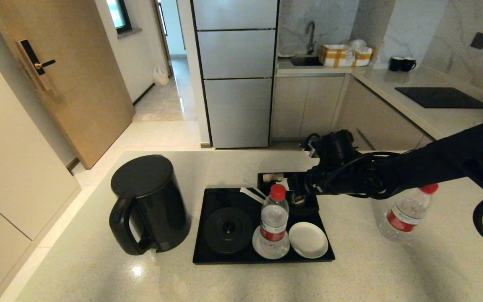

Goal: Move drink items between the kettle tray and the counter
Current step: Pick up the tea bag

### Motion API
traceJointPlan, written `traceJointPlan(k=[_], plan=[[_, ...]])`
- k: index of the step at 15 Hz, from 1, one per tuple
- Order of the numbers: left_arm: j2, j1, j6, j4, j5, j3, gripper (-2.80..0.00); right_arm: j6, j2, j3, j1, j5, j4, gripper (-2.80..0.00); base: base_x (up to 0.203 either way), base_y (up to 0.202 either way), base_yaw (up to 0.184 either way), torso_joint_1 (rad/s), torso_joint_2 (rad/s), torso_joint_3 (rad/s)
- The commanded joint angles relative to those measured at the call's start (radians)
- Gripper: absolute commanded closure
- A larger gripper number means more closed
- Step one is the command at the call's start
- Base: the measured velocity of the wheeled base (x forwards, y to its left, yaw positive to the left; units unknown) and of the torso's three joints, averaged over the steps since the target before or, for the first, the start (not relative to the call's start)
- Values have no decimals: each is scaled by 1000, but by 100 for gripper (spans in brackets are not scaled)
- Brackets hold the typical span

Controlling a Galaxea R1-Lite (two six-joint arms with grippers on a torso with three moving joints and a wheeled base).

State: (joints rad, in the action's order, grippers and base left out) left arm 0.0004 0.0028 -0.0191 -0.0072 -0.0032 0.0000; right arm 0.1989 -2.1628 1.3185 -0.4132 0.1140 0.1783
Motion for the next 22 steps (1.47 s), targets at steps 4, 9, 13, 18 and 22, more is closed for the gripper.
traceJointPlan(k=[4,9,13,18,22], plan=[[0,0,-1,1,0,1,0,3,43,-61,31,0,6,-280,0,0,0,0,0,0],[0,0,-1,0,0,0,0,28,32,-79,36,-2,9,-280,0,0,0,0,0,0],[0,0,-1,1,0,0,0,133,21,-32,14,-96,31,-280,0,0,0,0,0,0],[0,0,1,1,0,0,0,139,64,-26,-17,-122,26,-280,0,0,0,0,0,0],[0,0,1,1,0,0,0,215,13,-11,-78,-267,21,-280,0,0,0,0,0,0]])
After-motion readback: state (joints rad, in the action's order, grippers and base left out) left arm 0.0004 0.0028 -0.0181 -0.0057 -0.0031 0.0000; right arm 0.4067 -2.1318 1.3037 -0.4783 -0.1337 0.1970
